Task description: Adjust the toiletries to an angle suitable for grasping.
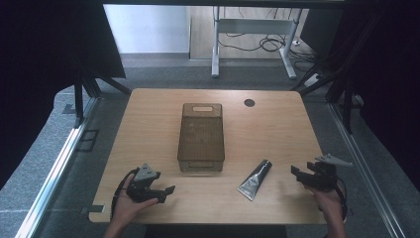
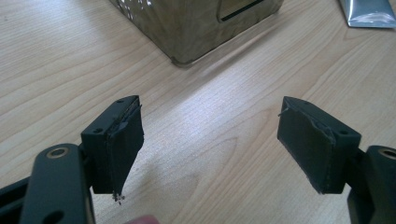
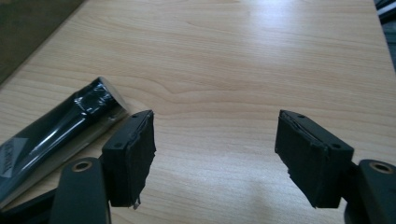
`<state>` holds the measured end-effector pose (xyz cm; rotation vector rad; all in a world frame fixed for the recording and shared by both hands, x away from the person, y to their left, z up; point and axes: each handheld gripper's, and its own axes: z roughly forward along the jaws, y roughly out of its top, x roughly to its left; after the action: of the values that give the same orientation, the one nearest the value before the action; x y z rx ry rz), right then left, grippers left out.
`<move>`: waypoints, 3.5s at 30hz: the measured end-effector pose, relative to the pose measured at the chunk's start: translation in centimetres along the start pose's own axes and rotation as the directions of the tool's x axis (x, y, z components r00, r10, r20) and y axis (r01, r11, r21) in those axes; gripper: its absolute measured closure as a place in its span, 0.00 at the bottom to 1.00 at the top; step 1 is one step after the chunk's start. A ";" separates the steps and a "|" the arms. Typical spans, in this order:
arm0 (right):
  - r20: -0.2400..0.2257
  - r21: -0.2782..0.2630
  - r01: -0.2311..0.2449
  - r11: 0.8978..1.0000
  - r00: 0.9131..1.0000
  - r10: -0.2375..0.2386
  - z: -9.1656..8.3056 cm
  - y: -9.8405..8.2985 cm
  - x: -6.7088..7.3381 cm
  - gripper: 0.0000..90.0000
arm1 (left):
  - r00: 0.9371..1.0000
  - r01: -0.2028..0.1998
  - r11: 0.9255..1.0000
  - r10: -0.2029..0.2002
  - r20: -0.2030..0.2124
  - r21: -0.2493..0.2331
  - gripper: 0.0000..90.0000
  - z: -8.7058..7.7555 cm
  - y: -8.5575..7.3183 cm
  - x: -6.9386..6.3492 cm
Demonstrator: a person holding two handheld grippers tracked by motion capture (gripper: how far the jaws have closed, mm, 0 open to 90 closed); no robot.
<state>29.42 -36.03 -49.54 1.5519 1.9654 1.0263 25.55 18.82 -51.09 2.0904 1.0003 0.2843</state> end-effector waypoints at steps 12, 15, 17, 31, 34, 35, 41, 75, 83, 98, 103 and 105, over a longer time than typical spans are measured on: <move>-0.052 0.010 0.044 0.999 0.998 -0.043 -0.1 0.0 -0.2 0.45 | 0.999 -0.035 0.999 0.035 -0.011 0.016 0.25 0.6 -0.1 -0.1; -0.074 0.006 0.046 0.999 0.996 -0.045 -0.2 0.1 -0.3 0.47 | 1.000 -0.025 1.000 0.025 -0.017 0.019 0.25 0.7 -0.1 -0.1; -0.084 0.001 0.047 0.999 0.995 -0.047 -0.3 0.1 -0.4 0.48 | 0.999 -0.025 0.999 0.025 -0.020 0.023 0.25 0.8 -0.1 -0.1; -0.207 0.077 0.075 0.994 0.977 -0.057 0.0 1.1 -0.1 0.70 | 0.999 -0.022 0.999 0.024 -0.037 0.050 0.25 0.7 0.0 0.0; -0.208 0.103 0.108 0.989 0.974 -0.085 0.2 2.1 0.5 0.75 | 0.999 -0.024 0.998 0.026 -0.036 0.053 0.25 0.8 0.0 -0.2; -0.201 0.117 0.116 0.986 0.975 -0.091 0.3 2.5 0.7 0.77 | 0.999 -0.028 0.998 0.030 -0.034 0.056 0.25 0.9 0.0 -0.3; -0.264 0.152 0.160 0.975 0.958 -0.116 0.5 4.4 2.3 0.88 | 0.999 -0.039 0.998 0.040 -0.014 0.047 0.25 0.6 0.1 -0.5; -0.401 0.364 0.465 0.807 0.860 -0.314 5.3 8.9 13.2 1.00 | 0.999 -0.032 0.999 0.032 0.008 0.012 0.25 -1.0 0.8 -1.1; -0.411 0.383 0.478 0.790 0.855 -0.318 6.3 8.4 14.0 1.00 | 0.999 -0.034 0.999 0.034 0.021 0.033 0.25 -0.8 0.8 -1.1; -0.429 0.423 0.488 0.763 0.850 -0.305 8.2 6.9 14.6 1.00 | 0.999 -0.035 0.999 0.034 0.016 0.028 0.25 -0.9 0.6 -0.9; -0.441 0.435 0.493 0.754 0.846 -0.299 8.6 6.3 14.8 1.00 | 0.999 -0.039 0.998 0.039 0.019 0.040 0.25 -0.7 0.6 -0.9; -0.447 0.440 0.498 0.748 0.843 -0.298 8.7 6.1 14.9 1.00 | 0.999 -0.042 0.999 0.041 0.018 0.028 0.25 -0.9 0.7 -1.0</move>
<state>35.37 -18.74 -48.80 1.1195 2.8821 0.6070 24.80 18.29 -49.90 2.1377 0.9570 0.2739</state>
